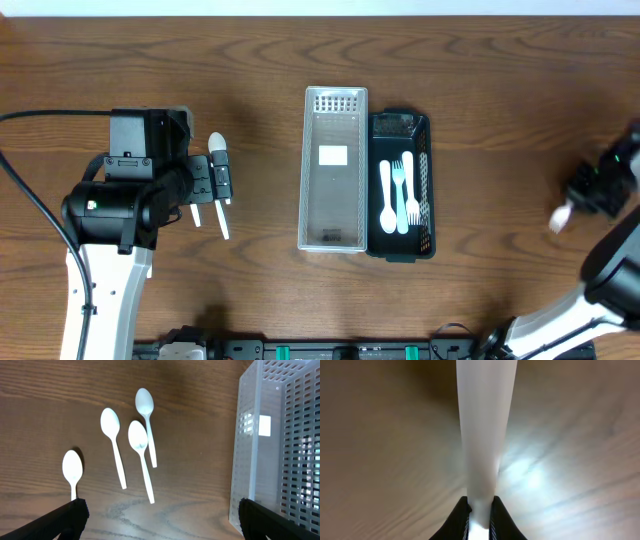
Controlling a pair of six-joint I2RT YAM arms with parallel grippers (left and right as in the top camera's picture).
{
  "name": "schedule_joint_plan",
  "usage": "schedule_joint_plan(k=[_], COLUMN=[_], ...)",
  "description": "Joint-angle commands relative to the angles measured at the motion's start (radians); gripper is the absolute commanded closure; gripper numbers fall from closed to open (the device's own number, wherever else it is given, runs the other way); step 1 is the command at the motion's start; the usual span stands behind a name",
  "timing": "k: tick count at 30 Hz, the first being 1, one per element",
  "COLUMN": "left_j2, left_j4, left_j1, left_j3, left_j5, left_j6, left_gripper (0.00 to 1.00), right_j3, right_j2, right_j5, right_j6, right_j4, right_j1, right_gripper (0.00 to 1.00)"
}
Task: Pack container
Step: 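Move the right gripper to the last white fork and grasp it, then place the fork into the green basket with the right gripper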
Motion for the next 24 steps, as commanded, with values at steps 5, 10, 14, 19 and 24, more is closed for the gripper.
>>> schedule_joint_plan(k=[5,10,14,19,24], left_j2=[0.005,0.005,0.005,0.005,0.005], left_j4=[-0.002,-0.002,-0.002,-0.002,-0.002], left_j1=[-0.003,-0.003,-0.003,-0.003,-0.003], left_j3=[0.019,0.019,0.019,0.019,0.019], left_j5=[-0.012,-0.012,-0.012,-0.012,-0.012], left_j6=[0.013,0.013,0.013,0.013,0.013], left_gripper=[0.02,0.02,0.02,0.02,0.02], right_j3=[0.117,0.116,0.115,0.111,0.109], right_j2=[-0.278,-0.303,-0.257,-0.143,-0.011], right_j5=[-0.02,-0.017,-0.003,0.0,-0.001], right_j6=[0.078,0.166,0.207,0.214,0.233], right_j4=[-0.028,-0.028,-0.027,-0.028,-0.031], right_j1=[0.37,0.639,0.784,0.889,0.938], right_gripper=[0.95,0.96,0.95,0.94,0.94])
